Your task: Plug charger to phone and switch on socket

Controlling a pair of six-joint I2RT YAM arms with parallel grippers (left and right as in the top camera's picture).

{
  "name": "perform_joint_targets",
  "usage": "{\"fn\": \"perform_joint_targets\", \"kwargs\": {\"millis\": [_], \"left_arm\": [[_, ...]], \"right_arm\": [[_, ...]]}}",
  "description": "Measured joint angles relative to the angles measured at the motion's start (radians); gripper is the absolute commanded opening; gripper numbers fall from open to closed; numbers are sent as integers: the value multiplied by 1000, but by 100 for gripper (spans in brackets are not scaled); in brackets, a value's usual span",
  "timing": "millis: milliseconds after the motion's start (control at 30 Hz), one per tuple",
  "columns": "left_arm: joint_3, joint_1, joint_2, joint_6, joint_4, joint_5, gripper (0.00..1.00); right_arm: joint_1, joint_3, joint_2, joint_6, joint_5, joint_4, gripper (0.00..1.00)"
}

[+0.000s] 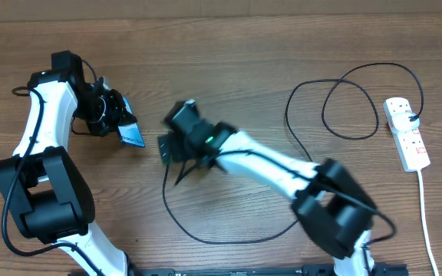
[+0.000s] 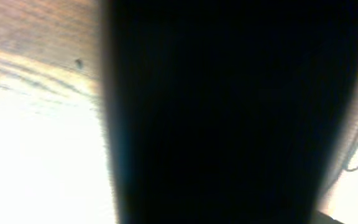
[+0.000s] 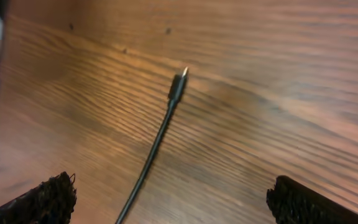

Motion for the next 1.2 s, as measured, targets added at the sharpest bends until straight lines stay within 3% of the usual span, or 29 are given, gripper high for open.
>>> {"fn": "perform_joint_targets", "kwargs": {"millis": [200,333,700,833,1067,1200], "left_arm": [[0,0,0,-3,-31,-43,4],[0,0,0,-3,-33,-54,4],[0,0,0,-3,-33,-58,4],[0,0,0,-3,-33,-58,4],[0,0,0,-3,-34,-58,4],[0,0,0,-3,-33,-58,4]], "right_arm": [[87,0,106,3,159,0,100],[79,8,108,26,208,-98,100],[-112,163,109,81,212,-616,100],[-194,180,109,85,148,-649,100],[-297,180,109,121,-72,-634,61],[-315,169,109,189,-106,-563,45]]}}
